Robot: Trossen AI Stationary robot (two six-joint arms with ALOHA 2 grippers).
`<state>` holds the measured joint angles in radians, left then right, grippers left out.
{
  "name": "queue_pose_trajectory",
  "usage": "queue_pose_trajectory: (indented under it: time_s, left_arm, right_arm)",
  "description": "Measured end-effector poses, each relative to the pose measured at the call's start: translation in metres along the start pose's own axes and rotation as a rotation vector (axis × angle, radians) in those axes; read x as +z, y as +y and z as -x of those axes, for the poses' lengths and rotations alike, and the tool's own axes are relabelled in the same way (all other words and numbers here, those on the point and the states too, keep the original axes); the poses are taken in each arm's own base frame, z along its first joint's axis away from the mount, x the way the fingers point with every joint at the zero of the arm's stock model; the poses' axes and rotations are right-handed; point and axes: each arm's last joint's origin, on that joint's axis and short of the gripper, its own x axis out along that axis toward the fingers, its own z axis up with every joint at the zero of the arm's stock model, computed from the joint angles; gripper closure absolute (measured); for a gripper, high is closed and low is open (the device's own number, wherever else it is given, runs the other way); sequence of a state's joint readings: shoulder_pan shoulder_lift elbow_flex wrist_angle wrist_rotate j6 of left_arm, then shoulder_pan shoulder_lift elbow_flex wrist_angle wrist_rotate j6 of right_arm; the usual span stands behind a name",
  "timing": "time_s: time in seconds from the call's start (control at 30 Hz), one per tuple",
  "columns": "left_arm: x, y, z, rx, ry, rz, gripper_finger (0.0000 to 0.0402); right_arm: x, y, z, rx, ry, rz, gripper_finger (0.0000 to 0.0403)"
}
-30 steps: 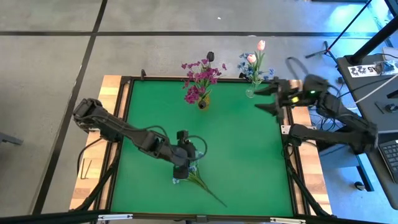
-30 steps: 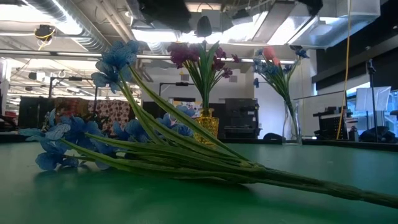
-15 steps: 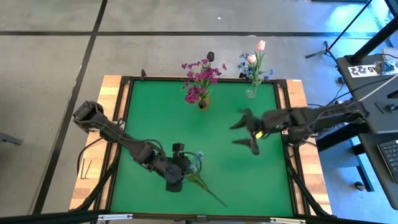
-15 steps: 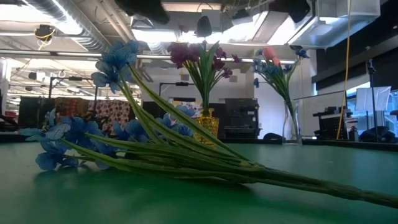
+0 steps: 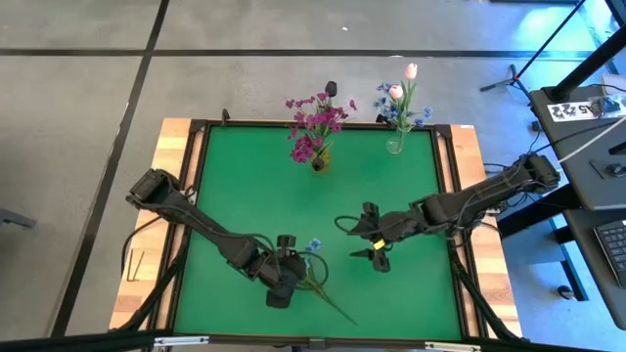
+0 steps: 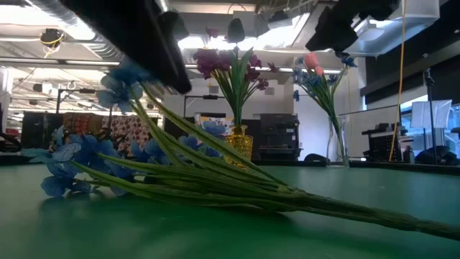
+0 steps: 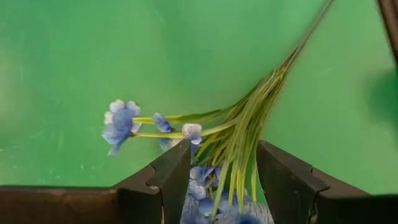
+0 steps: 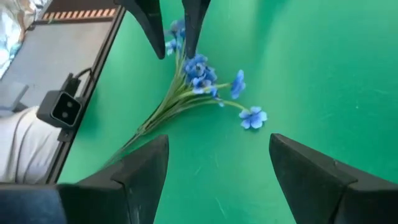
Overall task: Sort flowers into vase by color
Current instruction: Put the blue flowers into the transparent vase
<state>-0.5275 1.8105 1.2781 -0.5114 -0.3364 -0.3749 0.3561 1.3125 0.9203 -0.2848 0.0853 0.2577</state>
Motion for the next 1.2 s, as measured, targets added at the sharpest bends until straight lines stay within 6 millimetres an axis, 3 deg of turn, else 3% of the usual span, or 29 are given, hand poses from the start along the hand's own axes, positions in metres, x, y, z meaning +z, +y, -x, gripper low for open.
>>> queue_pose_trajectory:
  time_s: [0.57, 0.93, 1.07, 1.2]
  left_arm:
    - [-0.009, -0.002, -0.013, -0.022, 0.091, -0.062, 0.0225]
    - [-0.019, 0.008, -0.033, 0.121, 0.172, -0.134, 0.0229]
    - [-0.019, 0.008, -0.033, 0.155, 0.157, -0.174, 0.0260]
    - [-0.014, 0.008, -0.030, 0.184, 0.131, -0.176, 0.0322]
  right_arm:
    - [-0.002, -0.001, -0.006, -0.008, 0.020, 0.000, 0.0127]
    - [-0.002, -0.001, -0.006, -0.014, 0.013, 0.001, 0.0127]
    - [-0.002, -0.001, -0.006, -0.019, 0.012, 0.003, 0.0127]
    - [-0.002, -0.001, -0.006, -0.019, 0.012, 0.003, 0.0127]
